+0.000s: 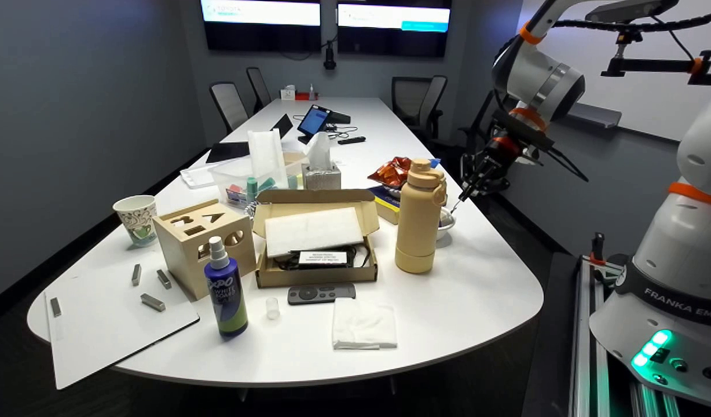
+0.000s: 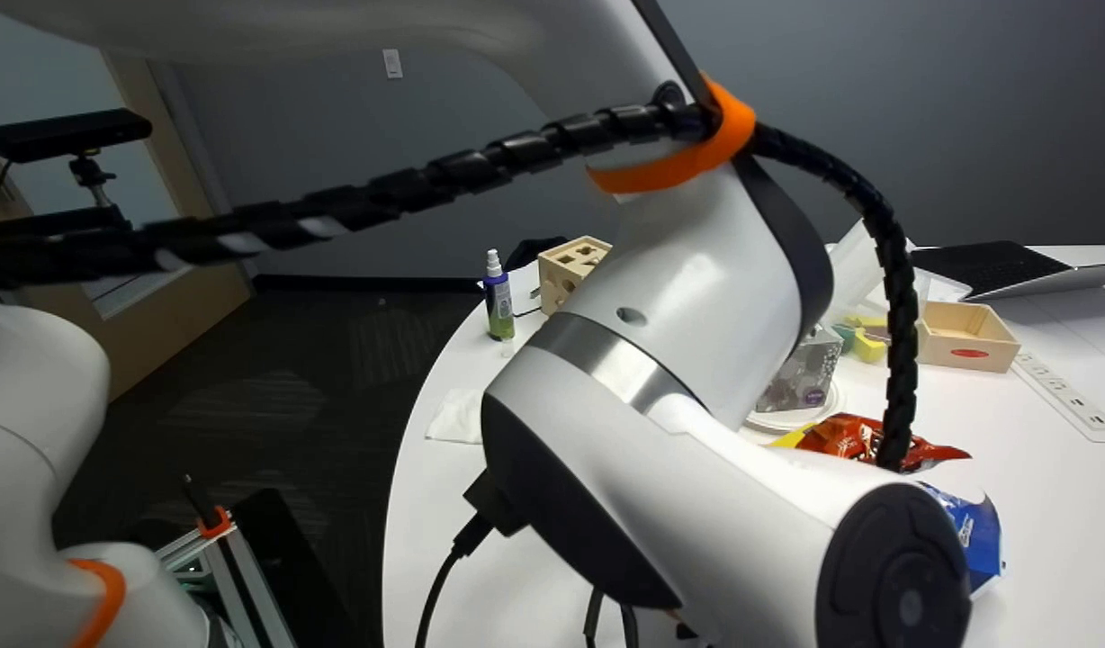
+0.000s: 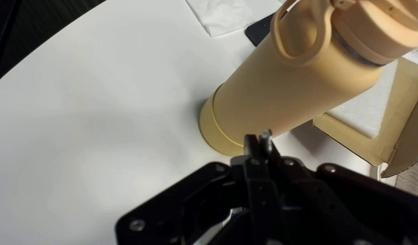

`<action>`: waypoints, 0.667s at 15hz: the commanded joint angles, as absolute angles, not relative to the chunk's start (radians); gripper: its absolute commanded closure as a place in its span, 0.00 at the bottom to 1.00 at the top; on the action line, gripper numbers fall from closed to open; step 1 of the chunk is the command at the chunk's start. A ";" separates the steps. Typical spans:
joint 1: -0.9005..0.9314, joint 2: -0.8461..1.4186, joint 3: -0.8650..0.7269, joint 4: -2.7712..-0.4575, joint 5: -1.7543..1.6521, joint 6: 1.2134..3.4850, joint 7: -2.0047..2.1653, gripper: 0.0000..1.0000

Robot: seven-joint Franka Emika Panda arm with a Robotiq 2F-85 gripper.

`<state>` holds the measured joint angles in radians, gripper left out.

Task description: Use the spoon to stir the contents in the bowl

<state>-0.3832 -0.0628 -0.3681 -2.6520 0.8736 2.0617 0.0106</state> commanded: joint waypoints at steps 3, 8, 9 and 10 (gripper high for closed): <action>-0.372 -0.097 -0.360 -2.688 0.908 2.132 -0.033 0.99; -0.359 -0.076 -0.346 -2.699 0.914 2.180 -0.045 0.99; -0.357 -0.074 -0.343 -2.700 0.914 2.179 -0.044 0.99; -0.355 -0.072 -0.341 -2.701 0.917 2.187 -0.044 0.99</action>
